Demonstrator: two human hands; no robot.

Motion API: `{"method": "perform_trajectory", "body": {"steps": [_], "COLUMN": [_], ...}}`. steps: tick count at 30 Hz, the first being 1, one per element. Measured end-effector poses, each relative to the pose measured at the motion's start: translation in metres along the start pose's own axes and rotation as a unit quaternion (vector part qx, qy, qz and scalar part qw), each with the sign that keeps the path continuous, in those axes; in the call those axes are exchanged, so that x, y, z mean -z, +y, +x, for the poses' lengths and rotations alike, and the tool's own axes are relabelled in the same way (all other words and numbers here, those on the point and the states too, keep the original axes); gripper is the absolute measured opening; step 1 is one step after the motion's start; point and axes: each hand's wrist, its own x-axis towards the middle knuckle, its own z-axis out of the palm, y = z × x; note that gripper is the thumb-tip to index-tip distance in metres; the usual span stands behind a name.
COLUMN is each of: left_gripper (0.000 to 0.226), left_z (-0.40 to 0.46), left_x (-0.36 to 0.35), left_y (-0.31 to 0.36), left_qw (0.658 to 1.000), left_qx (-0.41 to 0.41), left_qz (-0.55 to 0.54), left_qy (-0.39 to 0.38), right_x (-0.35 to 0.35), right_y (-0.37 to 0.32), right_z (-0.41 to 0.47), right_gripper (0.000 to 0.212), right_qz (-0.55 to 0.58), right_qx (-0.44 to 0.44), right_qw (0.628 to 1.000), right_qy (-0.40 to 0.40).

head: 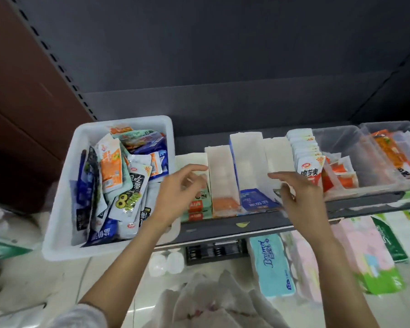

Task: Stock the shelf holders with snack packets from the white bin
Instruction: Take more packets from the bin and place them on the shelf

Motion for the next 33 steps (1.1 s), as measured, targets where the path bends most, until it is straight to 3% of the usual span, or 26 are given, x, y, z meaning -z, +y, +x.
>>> {"method": "perform_trajectory", "body": {"steps": [2, 6, 10, 15, 19, 23, 26, 29, 31, 33], "left_gripper": [0.012, 0.020, 0.031, 0.048, 0.066, 0.073, 0.067, 0.052, 0.045, 0.042], "left_z": [-0.014, -0.038, -0.047, -0.038, -0.033, -0.032, -0.032, -0.033, -0.031, -0.028], "left_x": [0.036, 0.100, 0.139, 0.154, 0.150, 0.150, 0.151, 0.149, 0.148, 0.147], "left_y": [-0.018, -0.069, -0.110, -0.136, -0.145, -0.149, -0.151, -0.150, -0.134, -0.110], "left_qw": [0.997, 0.963, 0.917, 0.890, 0.863, 0.844, 0.858, 0.902, 0.964, 0.996], "left_qx": [0.048, 0.088, 0.064, 0.040, 0.036, 0.036, 0.023, -0.028, -0.011, 0.075], "left_qz": [0.017, 0.195, 0.342, 0.437, 0.502, 0.535, 0.512, 0.411, 0.231, -0.009], "left_qy": [0.063, 0.162, 0.193, 0.124, 0.043, 0.010, 0.033, 0.132, 0.131, 0.036], "right_x": [-0.021, -0.089, -0.169, -0.231, -0.251, -0.258, -0.247, -0.223, -0.201, -0.178], "right_y": [-0.044, -0.117, -0.158, -0.181, -0.185, -0.183, -0.182, -0.180, -0.180, -0.185], "right_z": [0.008, 0.019, 0.026, 0.033, 0.028, 0.026, 0.025, 0.025, 0.025, 0.020], "right_gripper": [0.033, 0.028, 0.032, 0.038, 0.063, 0.064, 0.057, 0.041, 0.039, 0.042], "right_qz": [0.071, 0.155, 0.102, -0.070, -0.040, 0.010, 0.002, -0.030, 0.073, 0.245], "right_qx": [0.036, 0.100, 0.088, -0.034, -0.140, -0.167, -0.157, -0.124, -0.136, -0.175], "right_qw": [0.996, 0.963, 0.951, 0.953, 0.949, 0.953, 0.967, 0.983, 0.982, 0.946], "right_qy": [-0.045, -0.194, -0.278, -0.294, -0.281, -0.253, -0.202, -0.129, -0.113, -0.115]}}
